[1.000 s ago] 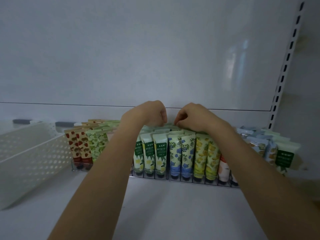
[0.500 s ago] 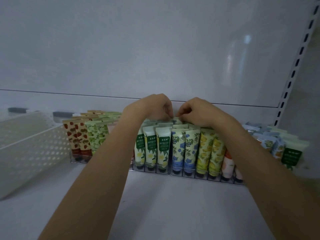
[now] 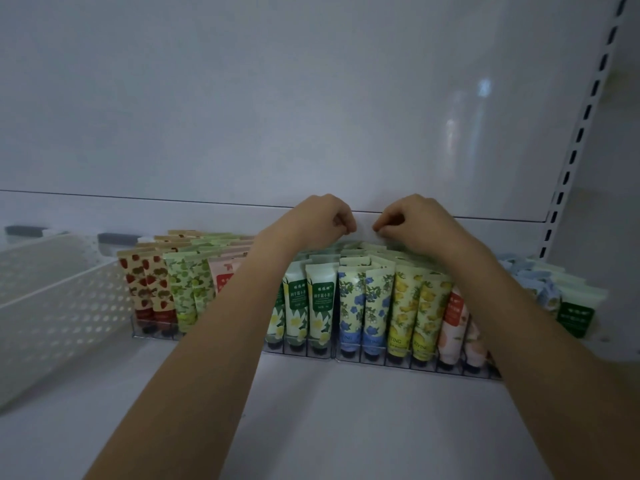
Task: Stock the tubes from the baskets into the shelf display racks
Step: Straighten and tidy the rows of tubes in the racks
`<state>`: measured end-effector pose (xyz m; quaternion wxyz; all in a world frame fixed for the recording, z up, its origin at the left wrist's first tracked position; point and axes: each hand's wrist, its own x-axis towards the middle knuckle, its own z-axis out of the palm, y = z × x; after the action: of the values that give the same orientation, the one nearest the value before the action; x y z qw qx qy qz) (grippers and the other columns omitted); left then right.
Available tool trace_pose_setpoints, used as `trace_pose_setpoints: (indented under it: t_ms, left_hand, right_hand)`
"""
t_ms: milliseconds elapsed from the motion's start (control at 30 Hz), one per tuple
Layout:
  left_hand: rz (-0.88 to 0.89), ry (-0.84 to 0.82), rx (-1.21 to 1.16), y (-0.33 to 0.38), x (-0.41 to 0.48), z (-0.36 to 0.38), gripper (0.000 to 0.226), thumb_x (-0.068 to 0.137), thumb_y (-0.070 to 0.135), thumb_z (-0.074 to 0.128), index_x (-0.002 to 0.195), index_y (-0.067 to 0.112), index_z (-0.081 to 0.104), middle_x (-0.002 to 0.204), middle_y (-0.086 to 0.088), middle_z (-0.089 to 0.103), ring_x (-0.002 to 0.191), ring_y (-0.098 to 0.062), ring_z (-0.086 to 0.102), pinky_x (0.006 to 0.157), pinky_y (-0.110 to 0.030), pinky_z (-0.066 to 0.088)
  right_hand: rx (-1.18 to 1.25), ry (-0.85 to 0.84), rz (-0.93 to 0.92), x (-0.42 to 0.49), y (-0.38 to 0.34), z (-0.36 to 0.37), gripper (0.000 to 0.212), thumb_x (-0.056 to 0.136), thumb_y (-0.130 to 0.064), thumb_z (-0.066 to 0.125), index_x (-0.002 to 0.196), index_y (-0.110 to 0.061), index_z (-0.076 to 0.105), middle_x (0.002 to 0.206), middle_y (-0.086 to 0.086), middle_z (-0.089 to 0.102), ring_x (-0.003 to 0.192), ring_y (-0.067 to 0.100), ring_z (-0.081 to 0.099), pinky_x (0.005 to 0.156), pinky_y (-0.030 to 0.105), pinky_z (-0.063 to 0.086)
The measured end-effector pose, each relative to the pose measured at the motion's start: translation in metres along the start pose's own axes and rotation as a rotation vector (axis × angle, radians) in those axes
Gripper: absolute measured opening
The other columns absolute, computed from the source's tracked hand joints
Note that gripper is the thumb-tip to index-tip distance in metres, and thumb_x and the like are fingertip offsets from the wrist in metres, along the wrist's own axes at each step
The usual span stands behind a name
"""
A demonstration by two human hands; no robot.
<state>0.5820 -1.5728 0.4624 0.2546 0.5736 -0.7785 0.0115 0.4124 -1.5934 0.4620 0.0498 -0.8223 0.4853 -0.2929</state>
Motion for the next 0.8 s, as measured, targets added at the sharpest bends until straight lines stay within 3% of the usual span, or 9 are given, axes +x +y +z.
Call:
trace_pose_setpoints:
  t_ms: [100, 433, 667, 800]
  left_hand:
    - [0.003, -0.021, -0.018, -0.002, 0.003, 0.005, 0.021, 0.088, 0.007, 0.054, 0.1, 0.017, 0.067, 0.099, 0.0, 0.068, 0.084, -0.01, 0.058, 0.073, -0.018, 0.037]
    - [-0.026, -0.033, -0.093, 0.001, 0.009, 0.012, 0.01, 0.082, 0.016, 0.066, 0.092, 0.017, 0.065, 0.096, -0.004, 0.069, 0.089, -0.015, 0.063, 0.082, -0.026, 0.048]
    - [-0.02, -0.063, -0.102, 0.002, 0.008, 0.011, 0.015, 0.081, 0.008, 0.064, 0.083, 0.021, 0.057, 0.094, -0.005, 0.071, 0.092, -0.017, 0.065, 0.083, -0.026, 0.048]
    - [-0.023, -0.061, -0.124, 0.002, 0.007, 0.011, 0.012, 0.081, 0.009, 0.064, 0.086, 0.019, 0.06, 0.094, -0.005, 0.07, 0.087, -0.015, 0.064, 0.08, -0.025, 0.048]
  right_hand:
    - [-0.016, 0.011, -0.014, 0.0, -0.006, 0.007, 0.017, 0.086, -0.016, 0.06, 0.095, -0.023, 0.073, 0.099, -0.002, 0.069, 0.086, 0.013, 0.06, 0.082, 0.031, 0.05]
    - [0.005, -0.066, 0.05, 0.003, -0.008, 0.012, 0.025, 0.082, -0.004, 0.06, 0.094, -0.023, 0.073, 0.091, -0.001, 0.067, 0.088, 0.016, 0.061, 0.083, 0.031, 0.051]
    - [0.081, -0.014, -0.012, 0.004, -0.008, 0.007, 0.026, 0.082, -0.004, 0.06, 0.079, -0.028, 0.068, 0.082, -0.008, 0.062, 0.08, 0.009, 0.058, 0.073, 0.024, 0.047]
    - [0.072, -0.088, -0.007, 0.004, -0.005, 0.01, 0.026, 0.083, -0.004, 0.06, 0.077, -0.029, 0.066, 0.075, -0.012, 0.057, 0.07, 0.002, 0.052, 0.058, 0.013, 0.037]
